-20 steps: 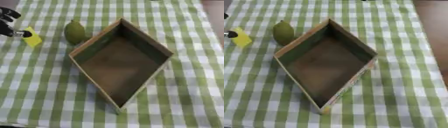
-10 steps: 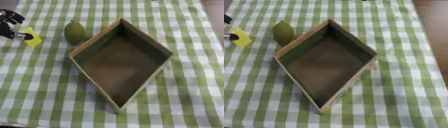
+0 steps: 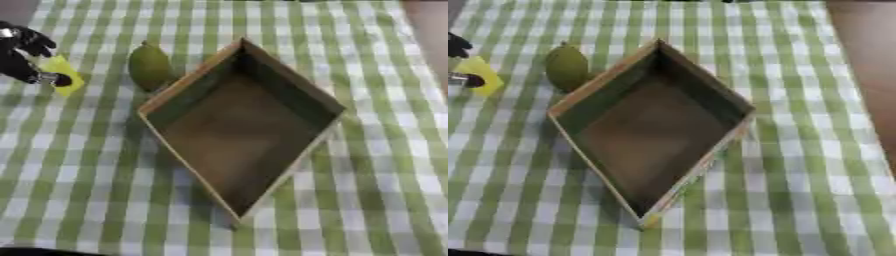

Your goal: Pick up objects on the table and place them in the box.

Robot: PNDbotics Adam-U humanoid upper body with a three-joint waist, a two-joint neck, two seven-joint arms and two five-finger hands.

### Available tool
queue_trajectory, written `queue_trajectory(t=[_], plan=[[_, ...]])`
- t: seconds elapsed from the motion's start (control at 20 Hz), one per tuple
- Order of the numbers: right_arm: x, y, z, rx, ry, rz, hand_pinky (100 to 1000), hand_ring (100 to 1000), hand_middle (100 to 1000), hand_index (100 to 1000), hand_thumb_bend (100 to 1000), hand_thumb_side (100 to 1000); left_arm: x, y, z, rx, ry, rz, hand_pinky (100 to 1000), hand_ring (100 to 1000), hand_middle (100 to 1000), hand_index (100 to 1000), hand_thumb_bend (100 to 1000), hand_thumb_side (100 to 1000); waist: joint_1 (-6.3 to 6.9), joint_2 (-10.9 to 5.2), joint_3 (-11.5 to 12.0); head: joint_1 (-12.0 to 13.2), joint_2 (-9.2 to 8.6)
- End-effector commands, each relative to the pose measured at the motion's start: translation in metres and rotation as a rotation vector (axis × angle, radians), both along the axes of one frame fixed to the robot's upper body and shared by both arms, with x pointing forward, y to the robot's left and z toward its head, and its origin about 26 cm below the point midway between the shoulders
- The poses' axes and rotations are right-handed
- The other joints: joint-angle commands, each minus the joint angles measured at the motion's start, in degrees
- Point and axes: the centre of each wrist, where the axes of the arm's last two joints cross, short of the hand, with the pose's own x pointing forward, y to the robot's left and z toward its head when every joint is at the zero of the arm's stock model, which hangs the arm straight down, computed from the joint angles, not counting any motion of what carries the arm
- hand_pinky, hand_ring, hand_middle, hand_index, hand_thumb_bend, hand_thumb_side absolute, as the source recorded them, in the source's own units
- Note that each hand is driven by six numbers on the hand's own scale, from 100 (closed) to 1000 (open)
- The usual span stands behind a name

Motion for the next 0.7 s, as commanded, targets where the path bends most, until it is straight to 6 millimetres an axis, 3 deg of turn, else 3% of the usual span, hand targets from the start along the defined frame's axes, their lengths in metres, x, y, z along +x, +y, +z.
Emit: queue_trajectory(t=[0.05, 0.7], plan=[[-0.0045, -0.0006, 0.0093, -0.011, -0.030, 0.001, 889, 660, 624, 841, 100, 468, -0.0006, 0.0064, 0.0128, 0.004, -0.034, 0.029, 932, 926, 809, 928, 554, 363, 0.04, -0.99, -0.10, 0.32, -0.92], [-0.0043, -0.0002, 0.0087, -0.011, -0.030, 0.001, 890, 660, 622, 840, 100, 470, 0.0037, 0.0098, 0.0051, 0.012, -0.033, 0.074, 930, 923, 811, 926, 545, 353, -0.13, -0.57, -0.38, 0.94, -1.58]])
